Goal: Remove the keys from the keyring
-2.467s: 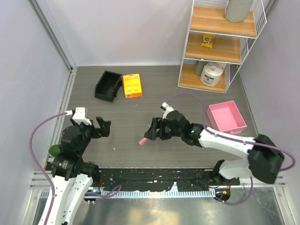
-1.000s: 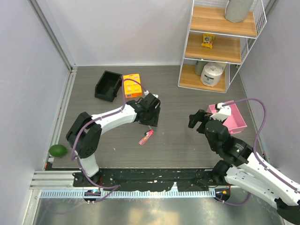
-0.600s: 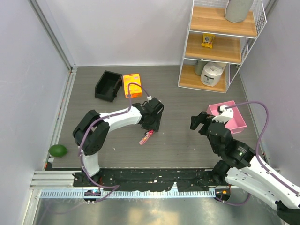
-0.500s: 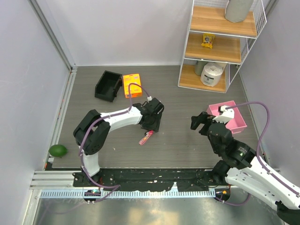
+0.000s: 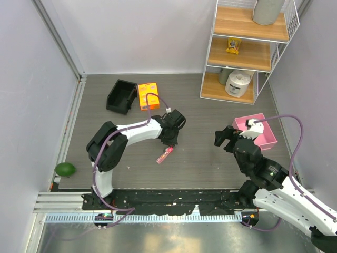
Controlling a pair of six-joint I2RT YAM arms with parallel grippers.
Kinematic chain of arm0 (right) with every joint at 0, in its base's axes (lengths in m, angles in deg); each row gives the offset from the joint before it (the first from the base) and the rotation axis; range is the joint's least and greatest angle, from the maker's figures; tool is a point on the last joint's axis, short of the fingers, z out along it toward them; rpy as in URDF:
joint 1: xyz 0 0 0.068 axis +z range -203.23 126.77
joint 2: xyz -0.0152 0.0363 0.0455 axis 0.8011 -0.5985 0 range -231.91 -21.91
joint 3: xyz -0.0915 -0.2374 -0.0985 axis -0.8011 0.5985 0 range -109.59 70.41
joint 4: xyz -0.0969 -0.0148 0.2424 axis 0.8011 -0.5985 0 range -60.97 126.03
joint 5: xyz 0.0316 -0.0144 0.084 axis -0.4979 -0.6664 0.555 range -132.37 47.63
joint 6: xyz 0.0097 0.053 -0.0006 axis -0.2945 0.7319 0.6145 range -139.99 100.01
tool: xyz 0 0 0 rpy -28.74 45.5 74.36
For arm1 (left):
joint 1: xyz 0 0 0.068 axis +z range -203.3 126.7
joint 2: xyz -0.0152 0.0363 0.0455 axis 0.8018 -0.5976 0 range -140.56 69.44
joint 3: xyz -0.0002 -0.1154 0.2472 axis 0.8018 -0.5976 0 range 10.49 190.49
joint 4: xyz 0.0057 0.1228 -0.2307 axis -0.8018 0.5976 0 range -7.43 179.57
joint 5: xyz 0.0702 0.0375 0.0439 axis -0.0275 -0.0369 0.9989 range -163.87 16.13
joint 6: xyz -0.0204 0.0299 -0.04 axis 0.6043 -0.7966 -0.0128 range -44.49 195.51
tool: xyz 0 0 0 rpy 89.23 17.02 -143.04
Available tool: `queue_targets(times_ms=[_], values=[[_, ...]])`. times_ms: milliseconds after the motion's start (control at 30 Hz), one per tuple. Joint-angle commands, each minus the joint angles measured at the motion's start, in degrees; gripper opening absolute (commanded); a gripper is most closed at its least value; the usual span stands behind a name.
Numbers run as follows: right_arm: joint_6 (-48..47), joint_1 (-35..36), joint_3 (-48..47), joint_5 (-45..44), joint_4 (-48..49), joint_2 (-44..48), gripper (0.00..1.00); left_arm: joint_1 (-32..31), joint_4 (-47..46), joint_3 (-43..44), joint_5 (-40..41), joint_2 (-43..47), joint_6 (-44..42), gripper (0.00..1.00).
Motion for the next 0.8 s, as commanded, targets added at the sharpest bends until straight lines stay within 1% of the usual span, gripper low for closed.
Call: queue_targets(times_ms=[0, 133, 233, 367, 500, 533, 567, 633, 667, 700, 733, 767], values=[[-0.1, -0.2, -0.4, -1.1, 1.0, 0.1, 0.89, 0.2, -2.6, -1.2, 1.8, 3.2, -0.3, 0.00], [-0.1, -0.2, -0.5, -0.4, 1.4, -1.5, 0.88, 0.2, -3.9, -4.0, 1.6, 9.8, -3.1, 0.00], [-0.3, -0.1, -0.6, 1.1, 2.2, -3.4, 0.87, 0.2, -4.5, -6.9, 1.4, 16.9, -5.2, 0.00], [-3.7, -0.2, 0.4, 7.1, 6.5, -4.9, 0.83, 0.2, -6.2, -11.5, 0.4, 26.1, -8.3, 0.00], [-11.3, -0.3, 3.0, 18.7, 15.1, -4.9, 0.84, 0.2, -6.2, -14.3, -2.5, 34.8, -12.6, 0.00], [-12.4, -0.3, 4.0, 22.5, 17.0, -4.8, 0.85, 0.2, -6.1, -14.8, -4.3, 36.5, -14.0, 0.00], [-14.2, -0.3, 5.2, 24.0, 20.3, -4.2, 0.85, 0.2, -6.0, -15.1, -5.7, 38.5, -15.2, 0.00], [-16.8, -0.3, 6.7, 31.6, 25.6, -3.4, 0.85, 0.2, -5.9, -15.5, -11.1, 41.9, -16.9, 0.00], [-17.8, -0.3, 7.4, 33.6, 30.2, -2.9, 0.85, 0.2, -6.0, -15.5, -13.0, 43.5, -17.5, 0.00], [-20.2, -0.3, 9.3, 38.2, 32.2, -2.2, 0.84, 0.2, -6.3, -15.7, -14.7, 45.2, -17.9, 0.00], [-21.4, -0.3, 10.7, 41.3, 37.9, -1.3, 0.81, 0.2, -7.2, -16.0, -16.0, 47.7, -18.1, 0.00], [-23.4, -0.3, 12.8, 45.4, 40.4, -0.9, 0.79, 0.2, -8.3, -16.7, -17.6, 49.5, -18.2, 0.00]])
